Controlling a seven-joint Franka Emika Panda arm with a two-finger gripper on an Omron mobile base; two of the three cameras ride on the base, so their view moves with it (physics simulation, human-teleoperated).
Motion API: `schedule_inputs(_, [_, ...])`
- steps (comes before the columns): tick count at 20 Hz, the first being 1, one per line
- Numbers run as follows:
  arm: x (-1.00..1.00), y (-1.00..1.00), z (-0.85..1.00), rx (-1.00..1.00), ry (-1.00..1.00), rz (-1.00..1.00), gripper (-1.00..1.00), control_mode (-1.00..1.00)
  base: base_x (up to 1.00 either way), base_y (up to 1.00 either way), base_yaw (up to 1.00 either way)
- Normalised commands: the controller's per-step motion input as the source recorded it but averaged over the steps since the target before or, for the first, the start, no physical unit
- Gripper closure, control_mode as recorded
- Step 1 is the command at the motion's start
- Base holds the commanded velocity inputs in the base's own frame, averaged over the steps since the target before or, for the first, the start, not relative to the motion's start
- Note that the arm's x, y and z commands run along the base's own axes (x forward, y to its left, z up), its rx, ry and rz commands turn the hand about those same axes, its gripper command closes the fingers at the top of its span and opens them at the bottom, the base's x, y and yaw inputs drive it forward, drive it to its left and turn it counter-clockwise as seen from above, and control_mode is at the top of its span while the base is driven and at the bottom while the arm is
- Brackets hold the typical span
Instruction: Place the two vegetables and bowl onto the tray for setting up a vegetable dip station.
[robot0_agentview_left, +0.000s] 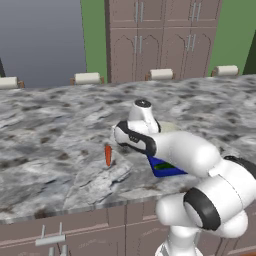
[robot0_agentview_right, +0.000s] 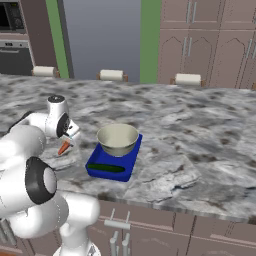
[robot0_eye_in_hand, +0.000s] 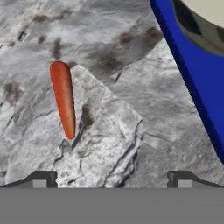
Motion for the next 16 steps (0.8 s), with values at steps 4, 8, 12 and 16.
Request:
schedule_inputs(4, [0.25,0.35,-0.04,-0.04,0.0,0.26,-1.0,-1.0,0.0,0.0,0.0])
schedule_inputs(8, [0.32,0.32,-0.11,-0.08,0.0,0.2,-1.0,-1.0,0.0,0.0,0.0])
schedule_inputs(12, [0.32,0.25,-0.18,-0.11,0.0,0.15,-1.0,-1.0,0.0,0.0,0.0])
schedule_inputs(16, [0.27,0.14,-0.24,-0.07,0.05,0.14,-1.0,-1.0,0.0,0.0,0.0])
